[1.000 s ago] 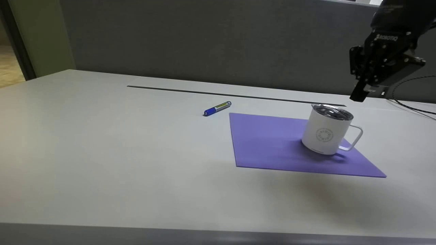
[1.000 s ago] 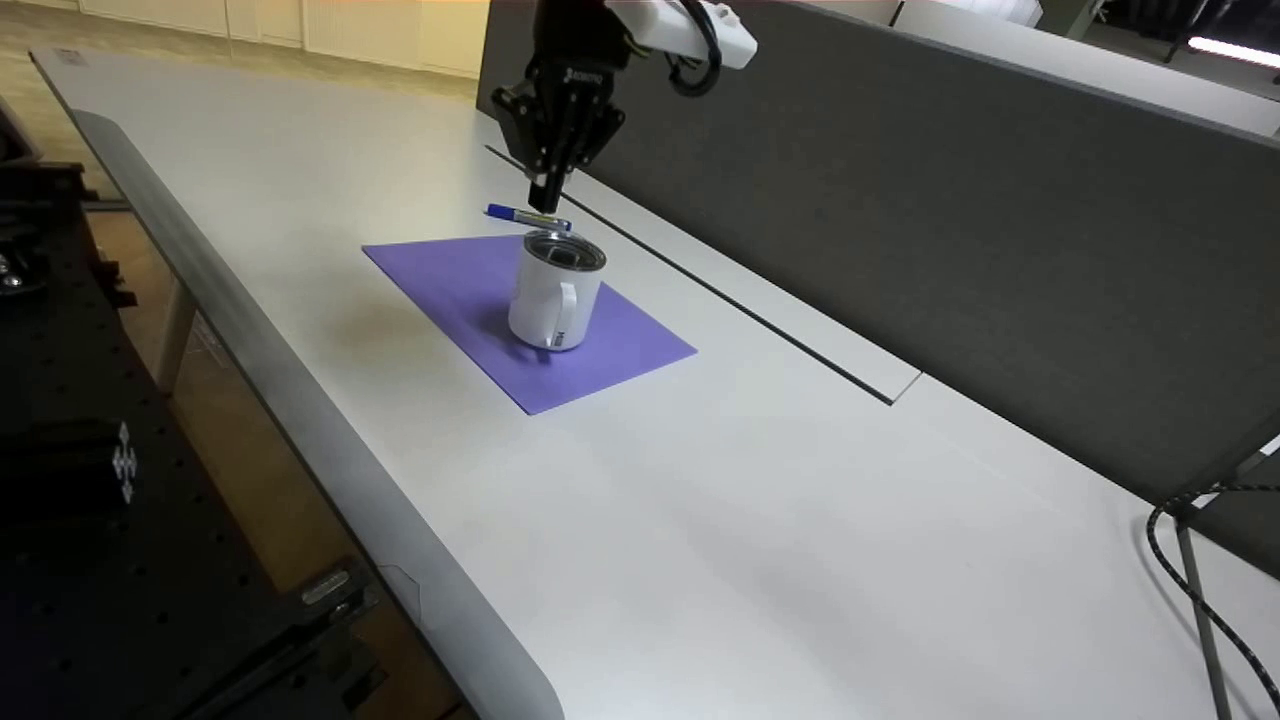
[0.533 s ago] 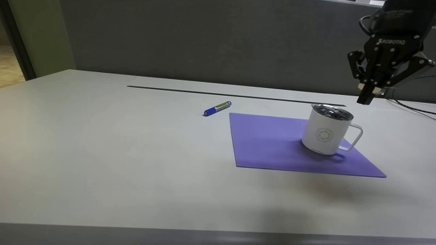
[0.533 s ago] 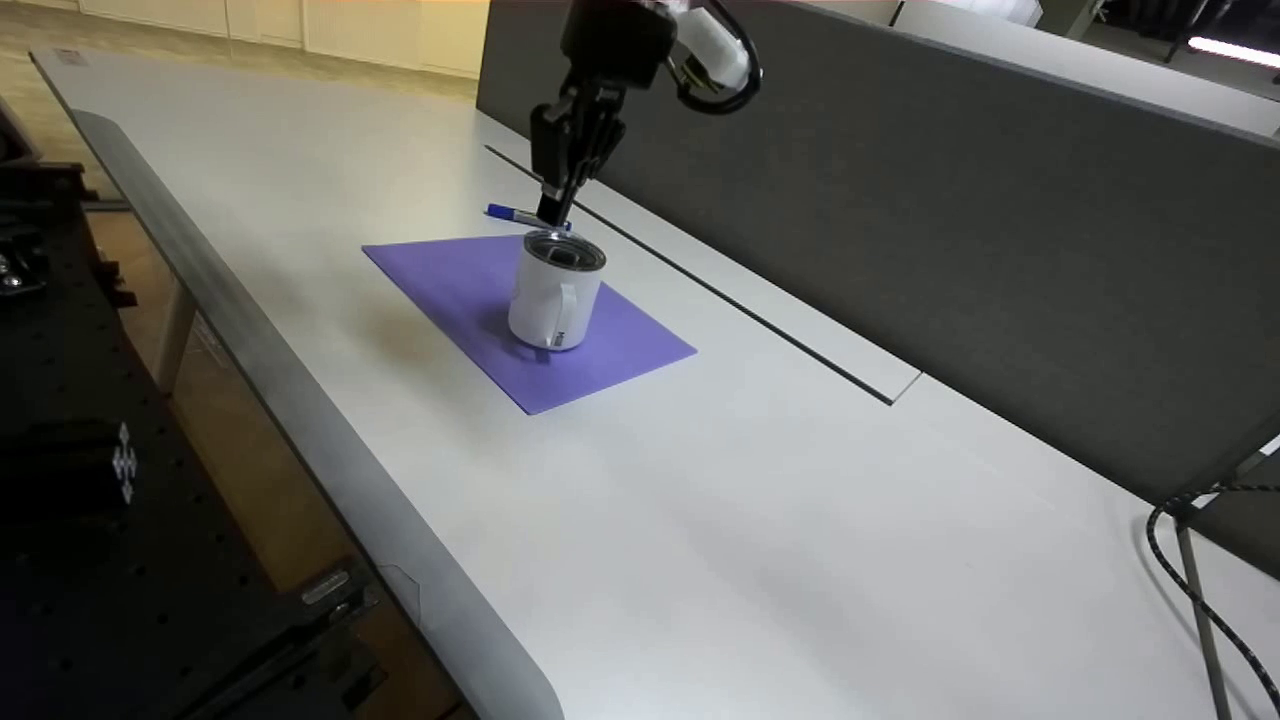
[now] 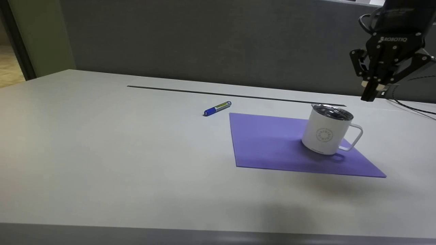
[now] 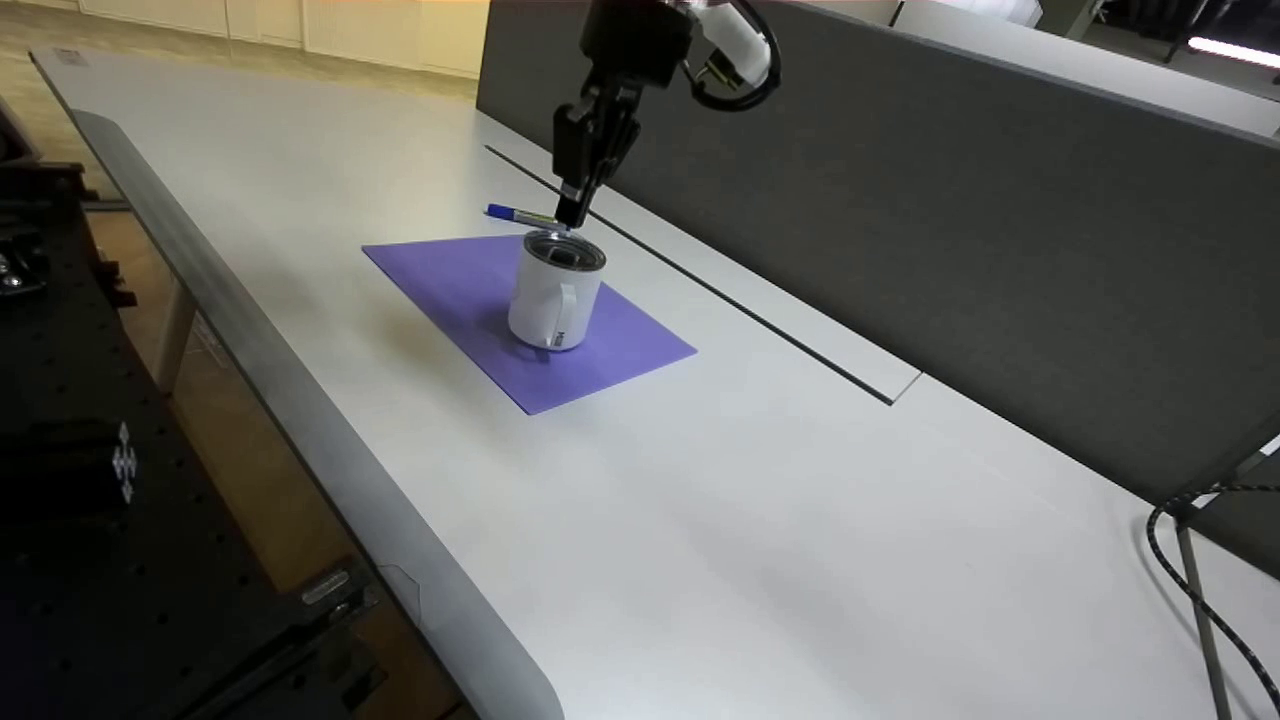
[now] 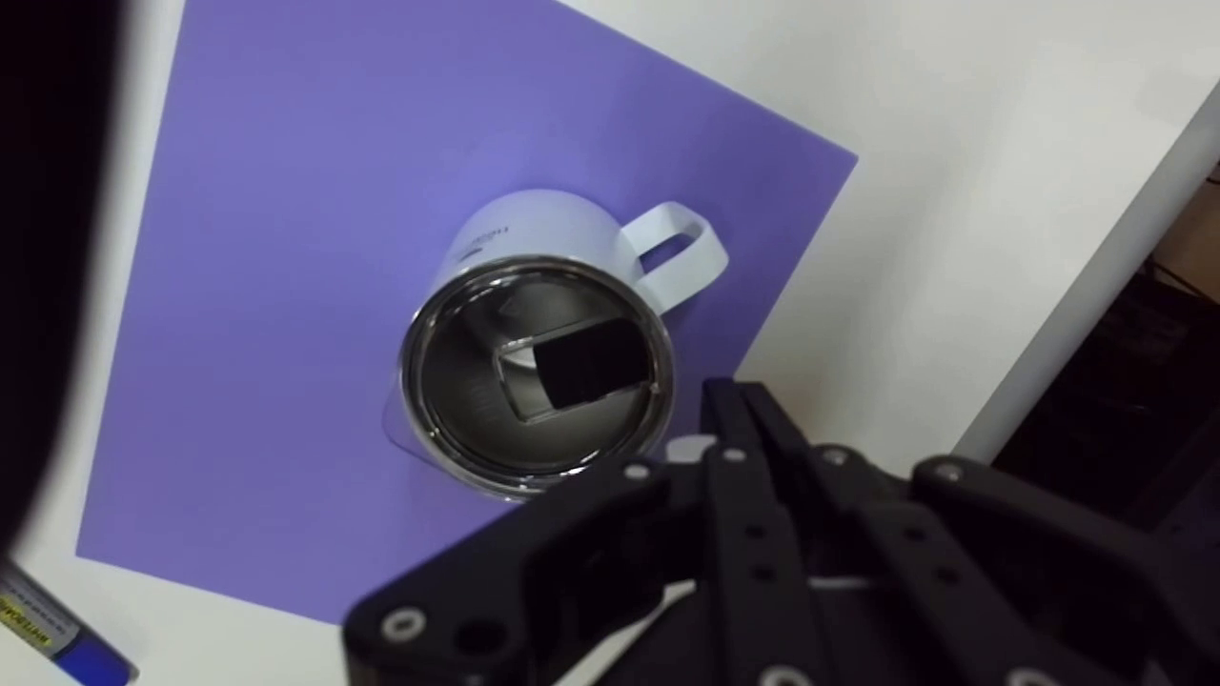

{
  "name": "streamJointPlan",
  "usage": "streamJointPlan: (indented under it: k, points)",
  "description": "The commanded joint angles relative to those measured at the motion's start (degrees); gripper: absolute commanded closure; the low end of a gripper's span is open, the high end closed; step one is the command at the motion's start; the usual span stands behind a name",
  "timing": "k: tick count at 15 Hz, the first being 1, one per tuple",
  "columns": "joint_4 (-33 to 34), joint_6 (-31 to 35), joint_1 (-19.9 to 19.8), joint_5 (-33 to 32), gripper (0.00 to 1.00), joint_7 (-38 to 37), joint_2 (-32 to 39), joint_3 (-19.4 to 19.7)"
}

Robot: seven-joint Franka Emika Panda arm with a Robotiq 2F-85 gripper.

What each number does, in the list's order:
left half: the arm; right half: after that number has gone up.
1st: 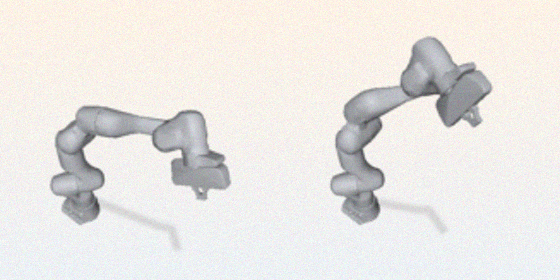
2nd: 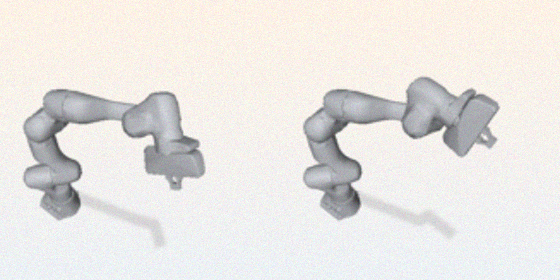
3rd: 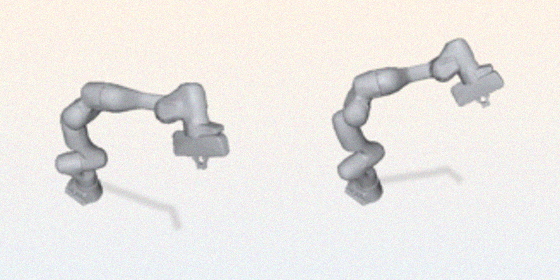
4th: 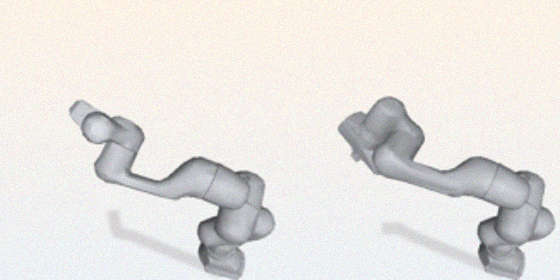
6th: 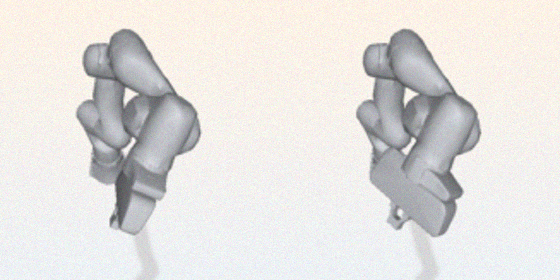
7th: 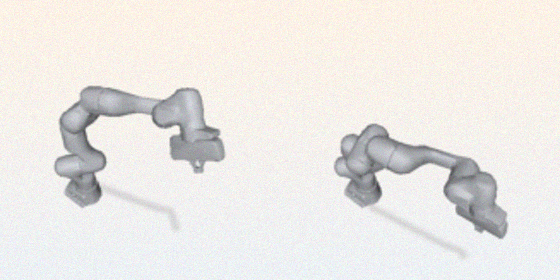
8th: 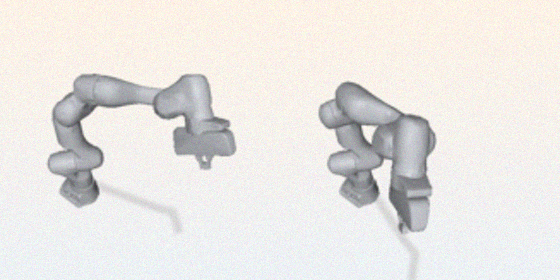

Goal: Close the mouth of the thermocup

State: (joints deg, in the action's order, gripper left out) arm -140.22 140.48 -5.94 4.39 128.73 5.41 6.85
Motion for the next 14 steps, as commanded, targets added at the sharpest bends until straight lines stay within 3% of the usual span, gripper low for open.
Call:
streamJointPlan:
  k: [1,9,14]
  points:
    - [-0.1,0.6,-0.7,-1.5,1.0,-1.4,-0.1,-0.6]
    - [-1.0,5.0,-0.7,-10.4,1.0,1.2,0.7,-0.7]
    - [0.3,6.8,-1.6,-8.7,1.0,5.5,3.4,-1.5]
